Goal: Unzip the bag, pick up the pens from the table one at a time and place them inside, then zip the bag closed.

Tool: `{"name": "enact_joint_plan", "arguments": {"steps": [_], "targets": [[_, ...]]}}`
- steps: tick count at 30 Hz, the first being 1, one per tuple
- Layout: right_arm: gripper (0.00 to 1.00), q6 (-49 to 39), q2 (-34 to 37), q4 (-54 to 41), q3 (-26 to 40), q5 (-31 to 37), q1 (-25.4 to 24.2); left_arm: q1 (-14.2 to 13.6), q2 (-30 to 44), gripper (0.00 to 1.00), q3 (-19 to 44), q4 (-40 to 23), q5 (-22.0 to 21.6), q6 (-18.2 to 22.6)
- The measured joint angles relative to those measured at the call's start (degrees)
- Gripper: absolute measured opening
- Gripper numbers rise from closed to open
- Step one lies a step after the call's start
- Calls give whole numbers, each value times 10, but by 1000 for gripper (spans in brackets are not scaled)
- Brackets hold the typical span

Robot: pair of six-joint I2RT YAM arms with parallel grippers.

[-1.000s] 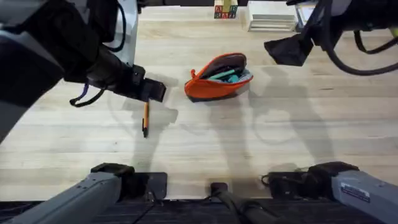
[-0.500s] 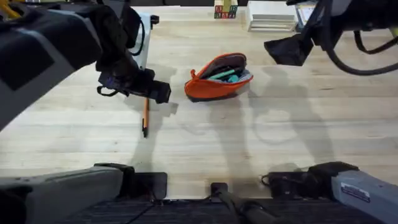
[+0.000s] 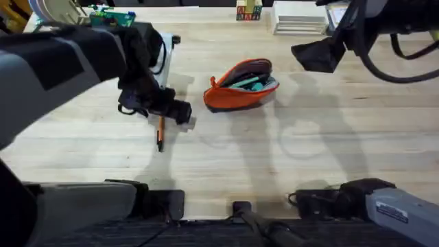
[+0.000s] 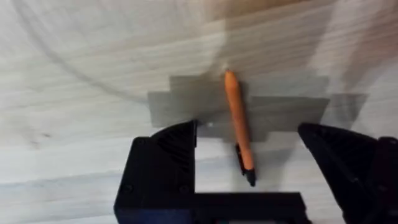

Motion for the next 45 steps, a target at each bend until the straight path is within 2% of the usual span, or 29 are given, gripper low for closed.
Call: {"name": "enact_joint_plan", "arguments": {"steps": [3, 10, 12, 13, 16, 18, 20, 30, 34, 40, 45], "targets": [[998, 0, 0, 0, 0, 0, 0, 0, 0, 996, -23, 15, 3, -10], [998, 2, 0, 0, 0, 0, 0, 2, -1, 997, -26, 19, 8, -22], [998, 2, 0, 0, 0, 0, 0, 2, -1, 964, -27, 19, 9, -24], [998, 2, 0, 0, 0, 0, 0, 2, -1, 658, -27, 19, 8, -28], [997, 4, 0, 0, 0, 0, 0, 3, -1, 338, -27, 20, 2, -31], [997, 4, 0, 0, 0, 0, 0, 3, -1, 175, -27, 20, -7, -30], [998, 4, 0, -1, 0, 0, 0, 6, -1, 64, -27, 20, -15, -30], [998, 4, 0, -1, 0, 0, 0, 6, -2, 43, -25, 18, -16, -30], [998, 4, 0, -1, 0, 0, 0, 1, -2, 43, -7, 18, -2, -31], [997, 4, 0, -1, 0, 0, 0, -37, -4, 43, 58, 32, -16, -33], [998, 4, 0, -1, 0, 0, 0, -82, -42, 43, 67, 55, -40, -33]]}}
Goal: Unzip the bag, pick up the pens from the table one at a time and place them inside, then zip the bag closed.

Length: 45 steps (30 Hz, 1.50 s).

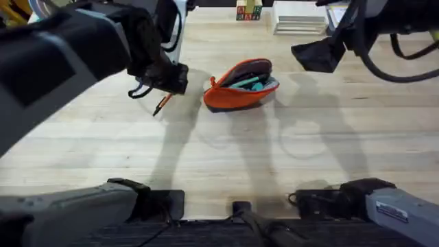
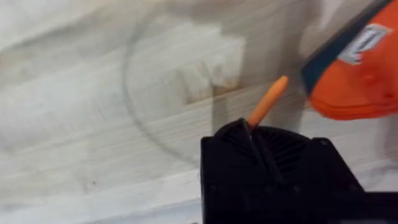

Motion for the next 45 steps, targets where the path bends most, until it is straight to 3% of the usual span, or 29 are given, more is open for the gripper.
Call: {"name": "enact_joint_plan", "arguments": {"steps": [8, 17, 27, 36, 45], "targets": [[998, 0, 0, 0, 0, 0, 0, -53, -64, 43, 0, 37, -14, 0], [998, 0, 0, 0, 0, 0, 0, -109, -81, 43, 0, 108, -17, 0], [997, 0, -20, 0, 0, 0, -9, -175, -81, 43, 0, 218, 48, 0], [997, 0, -45, 0, 0, 0, -21, -191, -74, 42, 0, 322, 108, -2], [997, 0, -47, 0, 0, 0, -28, -191, 13, 42, 1, 375, 182, 11]]}}
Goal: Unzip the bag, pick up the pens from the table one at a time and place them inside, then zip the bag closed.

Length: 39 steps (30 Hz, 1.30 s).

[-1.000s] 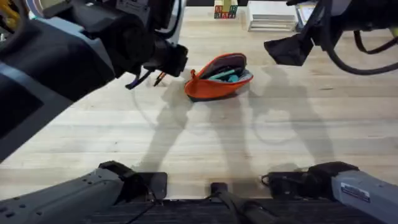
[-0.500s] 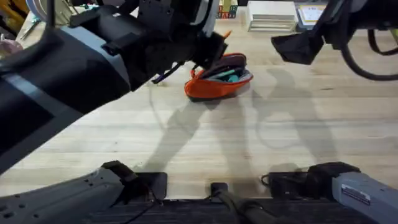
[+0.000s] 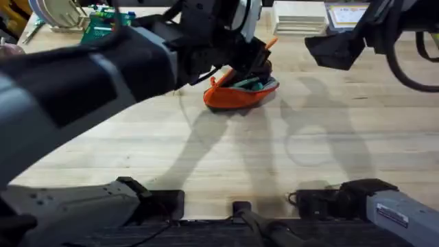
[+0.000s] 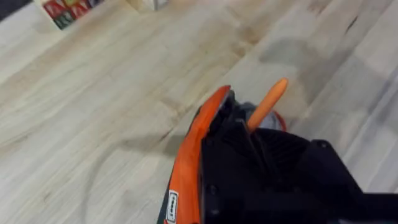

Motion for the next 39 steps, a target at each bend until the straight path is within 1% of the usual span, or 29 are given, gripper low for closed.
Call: {"name": "enact_joint_plan", "arguments": {"steps": [3, 6, 16, 22, 30, 31, 33, 36, 37, 39], "targets": [[997, 0, 0, 0, 0, 0, 0, 0, 17, 42, 0, -3, 11, 10], [998, 0, 0, 1, 0, 0, 0, 0, 30, 41, 0, -23, 12, 30], [998, 0, 0, 5, 0, 0, 0, 0, 65, 41, 0, -120, -32, 90], [998, 0, 0, 5, 0, 0, 0, -2, 65, 42, 3, -165, -62, 101], [998, 0, 0, 5, 0, 0, 0, -3, 65, 42, 5, -174, -70, 103], [998, 0, 0, 5, 0, 0, 0, -3, 65, 73, 5, -175, -71, 104], [998, 0, 0, 5, 0, 0, 0, -3, 65, 366, 5, -177, -75, 108], [998, 0, 0, 5, 0, 0, 0, -3, 65, 844, 5, -179, -83, 108], [998, 0, 0, 5, 0, 0, 0, -3, 65, 954, 5, -181, -85, 107], [998, 0, 0, 5, 0, 0, 0, -3, 65, 989, 5, -181, -87, 108]]}}
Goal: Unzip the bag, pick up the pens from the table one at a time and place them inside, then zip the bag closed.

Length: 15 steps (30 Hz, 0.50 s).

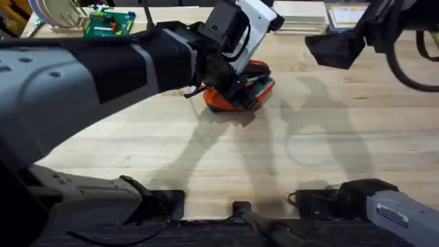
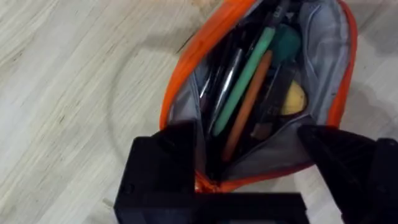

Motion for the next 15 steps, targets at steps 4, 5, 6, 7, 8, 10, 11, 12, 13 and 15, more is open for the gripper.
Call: {"name": "enact_joint_plan", "arguments": {"steps": [4, 5, 6, 7, 8, 10, 11, 12, 13, 15], "targets": [[998, 0, 0, 0, 0, 0, 0, 0, 0, 992, 0, -2, -1, 0], [998, 0, 0, 0, 0, 0, 0, 0, 0, 992, 0, -4, -2, 1], [998, 0, 0, 0, 0, 0, 0, 0, 0, 992, 0, -6, -2, 1], [998, 0, 0, 0, 0, 0, 0, 0, -2, 993, 1, -8, -2, 2], [998, 0, 0, 0, 0, 0, 0, 0, -5, 993, 1, -10, -2, 2], [998, 0, 0, 0, 0, 0, 0, 0, -19, 993, 0, -18, -2, 2], [998, 0, 0, 0, 0, 0, 0, 0, -31, 993, 1, -25, -2, 2], [998, 0, 0, 0, 0, 0, 0, 0, -43, 993, 1, -31, -3, 2], [998, 0, 0, 0, 0, 0, 0, 0, -57, 993, 0, -35, -4, 2], [998, 0, 0, 0, 0, 0, 0, 0, -82, 993, 0, -40, -6, 2]]}}
